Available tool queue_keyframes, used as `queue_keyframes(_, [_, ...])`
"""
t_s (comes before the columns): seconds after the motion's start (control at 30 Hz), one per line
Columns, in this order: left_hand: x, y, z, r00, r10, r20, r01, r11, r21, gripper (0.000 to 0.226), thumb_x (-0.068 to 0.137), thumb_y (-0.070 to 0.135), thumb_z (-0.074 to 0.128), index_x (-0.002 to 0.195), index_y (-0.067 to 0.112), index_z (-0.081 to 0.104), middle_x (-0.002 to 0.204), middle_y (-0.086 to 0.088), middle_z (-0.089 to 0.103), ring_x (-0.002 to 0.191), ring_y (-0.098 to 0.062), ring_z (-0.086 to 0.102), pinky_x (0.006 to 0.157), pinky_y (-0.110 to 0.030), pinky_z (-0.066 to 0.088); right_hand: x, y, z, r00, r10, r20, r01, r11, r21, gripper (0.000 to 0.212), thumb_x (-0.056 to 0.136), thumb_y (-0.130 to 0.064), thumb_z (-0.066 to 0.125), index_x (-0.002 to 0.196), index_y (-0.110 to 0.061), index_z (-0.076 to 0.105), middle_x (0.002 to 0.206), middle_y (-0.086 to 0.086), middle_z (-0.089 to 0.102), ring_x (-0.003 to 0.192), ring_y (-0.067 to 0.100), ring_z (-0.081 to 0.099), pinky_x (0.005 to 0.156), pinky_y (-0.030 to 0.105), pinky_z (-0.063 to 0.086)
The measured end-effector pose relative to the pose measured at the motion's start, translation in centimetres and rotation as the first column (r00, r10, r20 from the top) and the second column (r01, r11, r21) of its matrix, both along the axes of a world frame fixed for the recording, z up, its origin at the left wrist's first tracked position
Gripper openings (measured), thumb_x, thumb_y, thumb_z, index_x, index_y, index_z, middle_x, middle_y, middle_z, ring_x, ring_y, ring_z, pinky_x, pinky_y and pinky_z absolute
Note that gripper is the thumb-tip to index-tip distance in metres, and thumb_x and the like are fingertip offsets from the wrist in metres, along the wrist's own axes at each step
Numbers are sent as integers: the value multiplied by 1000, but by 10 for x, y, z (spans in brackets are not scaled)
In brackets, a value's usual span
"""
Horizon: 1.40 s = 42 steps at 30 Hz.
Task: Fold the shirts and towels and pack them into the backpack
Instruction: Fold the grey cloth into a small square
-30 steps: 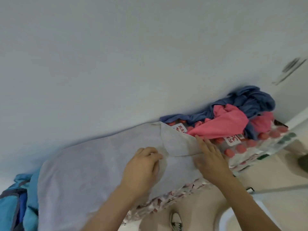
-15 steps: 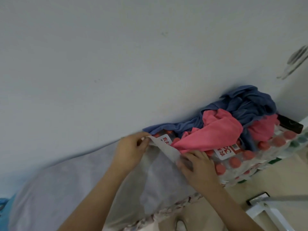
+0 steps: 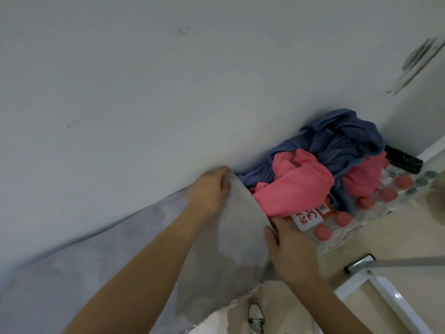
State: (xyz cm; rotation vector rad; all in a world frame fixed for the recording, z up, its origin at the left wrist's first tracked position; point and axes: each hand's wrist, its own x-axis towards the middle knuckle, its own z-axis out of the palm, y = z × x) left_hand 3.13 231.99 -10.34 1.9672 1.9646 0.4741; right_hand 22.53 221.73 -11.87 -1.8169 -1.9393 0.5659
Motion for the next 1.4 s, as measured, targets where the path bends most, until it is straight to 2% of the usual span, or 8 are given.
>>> queue_keyframes(0.2, [21, -40, 17, 997, -28, 68, 23, 997, 78, 22, 86, 16, 56, 103, 16, 69, 94, -5, 66, 83, -24, 60, 76, -32, 46, 21, 2, 7, 994, 104, -32, -108, 969, -220, 28, 93, -28, 54, 67, -24, 46, 61, -4, 49, 57, 12, 49, 51, 25, 33])
queue_keyframes(0.33, [61, -104, 29, 952, -48, 303, 128, 959, -251, 20, 92, 41, 55, 92, 27, 68, 87, 10, 69, 73, -4, 58, 64, -12, 40, 33, 11, 22, 915, 127, -382, -275, 891, -361, 18, 91, -18, 56, 81, -12, 70, 77, 3, 70, 74, 17, 67, 68, 38, 55])
queue_keyframes(0.53, [84, -122, 16, 882, 226, 414, -84, 939, -335, 19, 89, 41, 57, 77, 26, 54, 67, 7, 57, 61, -4, 52, 50, -17, 34, 34, 26, 39, 812, 290, -506, -536, 714, -450, 43, 90, 5, 45, 117, -19, 68, 110, -8, 70, 102, 1, 64, 90, 22, 50])
queue_keyframes(0.73, [82, -124, 14, 881, 298, 367, -160, 919, -361, 18, 85, 22, 54, 70, 12, 52, 64, -4, 56, 56, -12, 48, 50, -22, 32, 23, 62, 69, 922, 265, -281, -353, 874, -335, 21, 92, -10, 54, 93, -14, 75, 86, 0, 72, 79, 13, 65, 74, 28, 51])
queue_keyframes(0.9, [84, -128, 9, 877, 287, 385, -151, 926, -346, 11, 83, 16, 53, 74, 9, 50, 66, -9, 53, 58, -16, 45, 54, -31, 33, -28, 128, 71, 965, 258, -36, -260, 939, -225, 36, 91, -20, 49, 56, -10, 46, 58, 4, 50, 64, 24, 50, 51, 32, 32])
queue_keyframes(1.07, [84, -133, 5, 868, 260, 423, -137, 944, -299, 10, 92, 13, 46, 90, 10, 55, 69, -9, 52, 62, -19, 47, 59, -31, 30, -63, 157, 45, 942, 289, 169, -238, 933, -269, 29, 94, -35, 50, 79, -10, 52, 87, 13, 62, 77, 29, 59, 61, 29, 41])
queue_keyframes(1.17, [83, -138, -1, 864, 267, 427, -162, 950, -266, 22, 98, 17, 41, 111, 11, 58, 93, -14, 63, 82, -22, 57, 63, -23, 32, -68, 162, 38, 935, 294, 198, -216, 916, -337, 20, 88, -28, 57, 83, -9, 52, 83, 10, 57, 74, 27, 55, 62, 30, 43])
queue_keyframes(1.4, [81, -147, -6, 803, 245, 543, -189, 969, -158, 23, 98, 18, 46, 116, 28, 56, 76, 3, 64, 65, -9, 54, 61, -24, 38, -68, 169, 38, 973, 231, 18, -210, 912, -353, 14, 82, -17, 58, 79, -8, 69, 84, 7, 68, 80, 26, 64, 71, 30, 53])
